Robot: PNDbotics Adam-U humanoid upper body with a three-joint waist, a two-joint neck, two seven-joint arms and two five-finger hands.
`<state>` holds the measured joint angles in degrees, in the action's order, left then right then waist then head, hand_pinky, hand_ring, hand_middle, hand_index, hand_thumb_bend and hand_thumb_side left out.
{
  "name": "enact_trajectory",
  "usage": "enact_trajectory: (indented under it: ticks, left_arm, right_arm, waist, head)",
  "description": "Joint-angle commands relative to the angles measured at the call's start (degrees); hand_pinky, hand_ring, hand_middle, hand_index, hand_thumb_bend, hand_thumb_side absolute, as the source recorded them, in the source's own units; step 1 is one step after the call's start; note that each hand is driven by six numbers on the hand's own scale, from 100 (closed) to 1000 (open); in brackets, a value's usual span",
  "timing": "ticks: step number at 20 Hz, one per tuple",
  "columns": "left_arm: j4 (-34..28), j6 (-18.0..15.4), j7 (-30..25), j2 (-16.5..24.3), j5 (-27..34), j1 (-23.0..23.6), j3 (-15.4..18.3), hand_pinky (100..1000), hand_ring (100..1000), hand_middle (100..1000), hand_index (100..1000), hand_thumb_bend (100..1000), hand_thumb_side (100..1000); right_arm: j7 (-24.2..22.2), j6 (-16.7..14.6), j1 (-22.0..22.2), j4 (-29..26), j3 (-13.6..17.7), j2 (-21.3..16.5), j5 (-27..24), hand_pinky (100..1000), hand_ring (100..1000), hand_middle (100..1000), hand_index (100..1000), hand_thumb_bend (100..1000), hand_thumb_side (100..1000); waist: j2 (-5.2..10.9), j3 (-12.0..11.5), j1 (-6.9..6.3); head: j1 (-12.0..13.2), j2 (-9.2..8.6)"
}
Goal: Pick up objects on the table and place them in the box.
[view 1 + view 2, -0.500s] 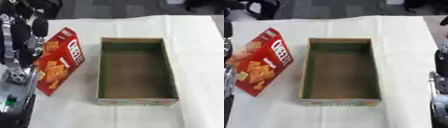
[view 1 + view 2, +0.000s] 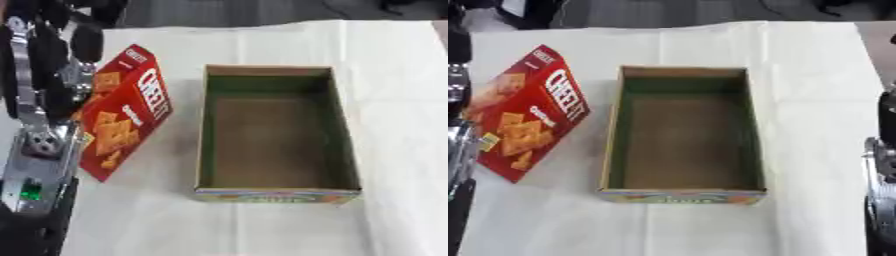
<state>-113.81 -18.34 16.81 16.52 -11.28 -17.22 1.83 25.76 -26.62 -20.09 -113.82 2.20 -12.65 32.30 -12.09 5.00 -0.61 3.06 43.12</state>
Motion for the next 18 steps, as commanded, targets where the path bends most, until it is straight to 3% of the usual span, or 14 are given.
enact_trajectory:
  ticks: [1,2,3,5,8,13,18]
  left_arm:
    - [-0.79,3.12,1.11,2.05,-2.91,-0.11,1.39,701,678,760,816,741,475]
    - [-0.79,5.73,1.46,3.24,-4.84,0.03,1.88,701,678,760,816,741,475]
    - [-0.79,8.20,1.82,4.19,-6.79,0.10,2.27,729,712,771,814,863,394]
    - [-0.79,12.95,2.44,5.67,-10.56,0.29,3.03,739,725,779,810,944,326]
    - [-0.79,18.16,2.80,6.42,-15.21,0.93,3.85,756,742,794,822,989,285]
    - [-0.79,22.01,3.80,6.00,-19.35,3.48,4.97,751,734,791,820,991,285]
    - [-0.79,23.93,9.83,4.35,-18.63,7.82,7.23,736,717,770,799,1000,176]
  right_arm:
    - [0.14,0.10,-0.40,-0.78,0.47,-0.31,0.25,285,491,558,642,100,687]
    - [0.15,0.13,-0.34,-0.78,0.48,-0.35,0.28,285,491,558,642,100,687]
    - [0.16,0.15,-0.29,-0.78,0.48,-0.38,0.30,285,490,557,641,100,683]
    - [0.16,0.19,-0.19,-0.78,0.47,-0.44,0.37,284,490,557,641,100,687]
    - [0.18,0.25,-0.04,-0.78,0.50,-0.49,0.46,282,489,556,640,100,687]
    - [0.30,0.33,0.15,-0.78,0.61,-0.67,0.63,281,488,554,638,100,687]
    - [0.50,0.49,0.45,-0.78,0.82,-0.96,0.94,279,487,553,637,100,686]
  waist:
    - [0.65,0.03,-0.19]
    - [0.69,-0.03,-0.28]
    - [0.72,-0.11,-0.39]
    - [0.75,-0.30,-0.62]
    - [0.75,-0.56,-0.91]
    - [0.65,-0.92,-1.24]
    - [0.52,-1.69,-1.77]
  head:
    - [0.62,0.37]
    - [0.70,0.47]
    - [0.75,0.57]
    - [0.91,0.78]
    - [1.90,0.95]
    - [4.13,0.98]
    - [4.39,1.00]
